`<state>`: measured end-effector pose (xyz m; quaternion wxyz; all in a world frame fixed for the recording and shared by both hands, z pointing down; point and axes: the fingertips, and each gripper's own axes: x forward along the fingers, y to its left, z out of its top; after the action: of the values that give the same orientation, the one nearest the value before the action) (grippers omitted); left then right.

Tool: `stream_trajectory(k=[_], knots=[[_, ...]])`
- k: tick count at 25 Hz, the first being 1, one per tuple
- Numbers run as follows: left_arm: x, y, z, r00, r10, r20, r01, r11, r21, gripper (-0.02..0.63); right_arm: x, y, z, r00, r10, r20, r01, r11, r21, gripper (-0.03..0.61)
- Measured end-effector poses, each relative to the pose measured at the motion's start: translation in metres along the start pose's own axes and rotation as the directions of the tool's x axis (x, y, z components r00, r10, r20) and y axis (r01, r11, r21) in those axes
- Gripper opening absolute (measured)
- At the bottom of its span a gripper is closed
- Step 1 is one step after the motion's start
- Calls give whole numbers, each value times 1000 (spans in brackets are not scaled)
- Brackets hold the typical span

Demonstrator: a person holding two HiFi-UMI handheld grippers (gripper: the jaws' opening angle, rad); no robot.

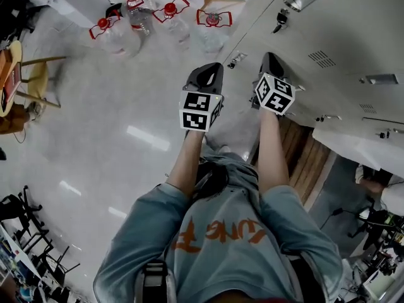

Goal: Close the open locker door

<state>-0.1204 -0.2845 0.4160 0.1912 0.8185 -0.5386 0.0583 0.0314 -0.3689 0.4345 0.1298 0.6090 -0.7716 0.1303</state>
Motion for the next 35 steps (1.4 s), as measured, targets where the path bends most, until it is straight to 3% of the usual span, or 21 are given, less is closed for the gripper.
stream_trajectory(k=[8,13,18,23,35], knots=[[3,-74,63,987,-103,124,86,987,134,18,-76,-28,31,988,45,146,-60,994,96,38],[-10,-141,99,952,-215,219,162,958,235,17,-129,-37,75,964,131,232,-120,991,-61,37],[-20,-184,122,939,-232,255,135,928,346,17,-171,-62,114,943,103,315,-82,993,-82,38],[-34,-202,137,933,-197,300,79,928,364,17,-208,-90,133,929,62,365,-46,998,-52,38],[-39,-219,145,926,-176,335,49,933,357,18,-226,-102,143,918,94,385,-67,994,-84,38]])
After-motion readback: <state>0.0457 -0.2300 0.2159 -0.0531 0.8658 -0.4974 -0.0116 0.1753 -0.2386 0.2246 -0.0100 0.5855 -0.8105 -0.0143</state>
